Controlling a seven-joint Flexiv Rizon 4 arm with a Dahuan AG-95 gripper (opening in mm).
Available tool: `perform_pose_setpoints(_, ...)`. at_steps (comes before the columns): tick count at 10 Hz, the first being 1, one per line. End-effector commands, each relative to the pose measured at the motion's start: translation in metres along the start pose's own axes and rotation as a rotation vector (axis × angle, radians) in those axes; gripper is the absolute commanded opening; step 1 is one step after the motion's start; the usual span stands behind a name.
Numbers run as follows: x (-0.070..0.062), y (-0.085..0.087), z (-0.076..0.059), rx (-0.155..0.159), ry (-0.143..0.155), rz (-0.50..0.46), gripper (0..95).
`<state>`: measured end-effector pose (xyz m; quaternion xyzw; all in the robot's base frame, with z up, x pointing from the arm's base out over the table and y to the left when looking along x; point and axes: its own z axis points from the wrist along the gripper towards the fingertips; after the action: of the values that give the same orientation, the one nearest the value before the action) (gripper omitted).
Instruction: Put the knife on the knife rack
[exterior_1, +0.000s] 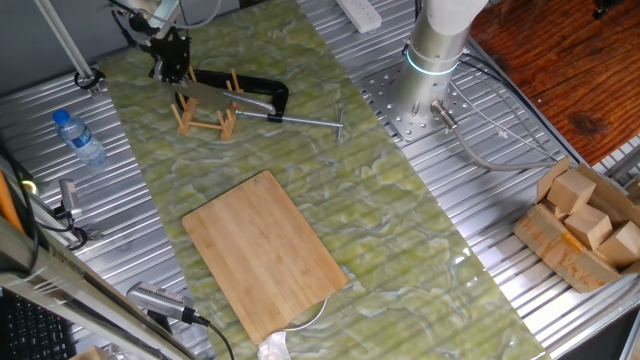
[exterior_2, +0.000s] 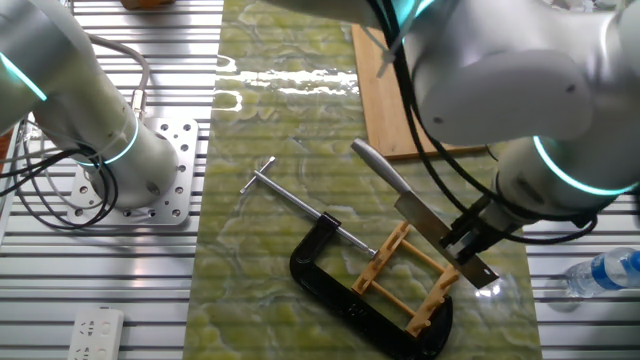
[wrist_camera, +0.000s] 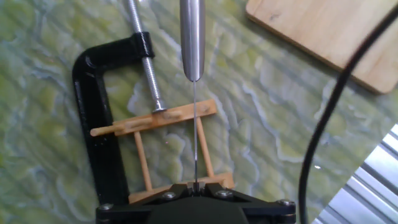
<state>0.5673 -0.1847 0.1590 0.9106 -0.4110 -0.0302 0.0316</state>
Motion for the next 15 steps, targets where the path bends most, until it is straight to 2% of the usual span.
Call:
perform_pose_setpoints(1,-0.001,-0.005,0.008,0.017,0.006,-0.011,0.0)
perform_pose_setpoints(3,-0.002,-0.010,0.014,0.022,0.015,-0.008,0.0)
perform_pose_setpoints(5,-0.003,-0.007,0.022,0.025,0.016,-0.008,0.0)
perform_pose_setpoints(8,-0.004,-0.002,0.031,0.053,0.028,-0.018,0.0)
perform_pose_setpoints(10,-0.003,-0.004,0.038,0.067,0.018,-0.017,0.0)
perform_pose_setpoints(13,-0.003,-0.005,0.045,0.070,0.024,-0.015,0.0)
perform_pose_setpoints(15,-0.004,-0.004,0.052,0.077,0.019,-0.010,0.0)
